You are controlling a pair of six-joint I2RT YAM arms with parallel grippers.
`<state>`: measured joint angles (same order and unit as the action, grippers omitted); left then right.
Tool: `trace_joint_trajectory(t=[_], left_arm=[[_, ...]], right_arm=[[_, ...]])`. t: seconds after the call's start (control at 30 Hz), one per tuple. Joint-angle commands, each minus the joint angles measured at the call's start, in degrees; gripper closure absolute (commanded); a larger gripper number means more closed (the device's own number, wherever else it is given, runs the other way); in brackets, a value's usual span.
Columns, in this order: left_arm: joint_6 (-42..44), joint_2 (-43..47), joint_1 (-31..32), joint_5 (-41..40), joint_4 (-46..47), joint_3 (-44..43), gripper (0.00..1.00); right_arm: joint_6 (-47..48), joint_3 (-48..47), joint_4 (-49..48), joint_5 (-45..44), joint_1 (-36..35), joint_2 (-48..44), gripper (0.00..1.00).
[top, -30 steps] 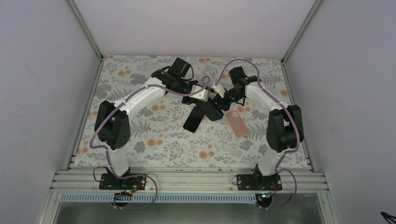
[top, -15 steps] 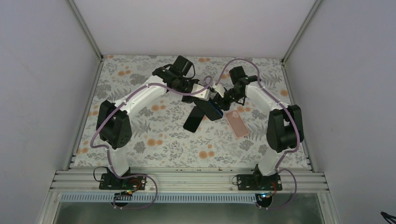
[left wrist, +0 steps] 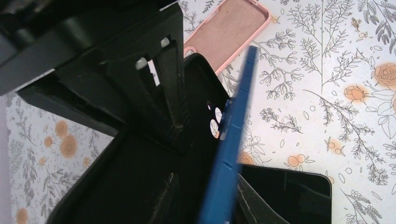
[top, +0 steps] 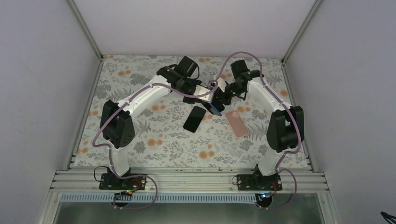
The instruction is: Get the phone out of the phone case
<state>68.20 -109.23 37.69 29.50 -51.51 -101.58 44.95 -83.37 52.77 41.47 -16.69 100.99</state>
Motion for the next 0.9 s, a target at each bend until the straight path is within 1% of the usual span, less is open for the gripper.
trace_joint_trajectory(t=[0.0,0.13,0.23,0.27,0.33,0.43,0.57,0.67,0.73,0.87], left_arm=[[-1.5,-1.4,0.9,-2.3,-1.9,-0.8,0.74],[-2.8,-1.9,0.9,-1.5,-1.2,-3.3,0.80],[-4.3,-1.8,0.6,-1.6,1.9,-2.6,0.96],[-4.3,-1.6,0.3,-1.4,3.2,-2.1,0.97],[-3.7,-2.1,0.4,-1.5,2.8,-2.3,0.98],[-3.4,-3.2,0.7,1.0,-0.6,-5.4,0.98],[-3.6,-2.0,0.8,3.2,-2.0,-6.0,0.98],[-4.9,-0.8,0.5,4.7,-4.2,-7.3,0.98],[-6.4,0.6,-0.8,7.7,-5.8,-8.8,0.98],[-10.8,3.2,-5.4,13.1,-7.8,-11.5,0.98]], right_arm=[[0.6,-3.1,0.7,5.9,0.4,-1.5,0.96],[0.5,-1.0,0.2,5.9,0.3,-1.9,0.96],[0.1,0.5,-0.5,6.6,0.1,-2.4,0.96],[0.1,0.9,-0.5,6.8,0.1,-2.6,0.96],[0.1,1.6,-0.6,6.9,0.1,-3.1,0.96],[-0.2,2.9,-1.6,5.5,0.1,-3.4,0.96],[-1.7,4.0,-4.7,2.6,0.9,-1.0,0.96],[-2.6,5.5,-8.8,-2.0,2.2,0.7,0.96],[-2.9,5.3,-10.4,-4.8,3.2,2.1,0.96],[-4.5,5.1,-14.9,-10.7,5.1,3.3,0.96]])
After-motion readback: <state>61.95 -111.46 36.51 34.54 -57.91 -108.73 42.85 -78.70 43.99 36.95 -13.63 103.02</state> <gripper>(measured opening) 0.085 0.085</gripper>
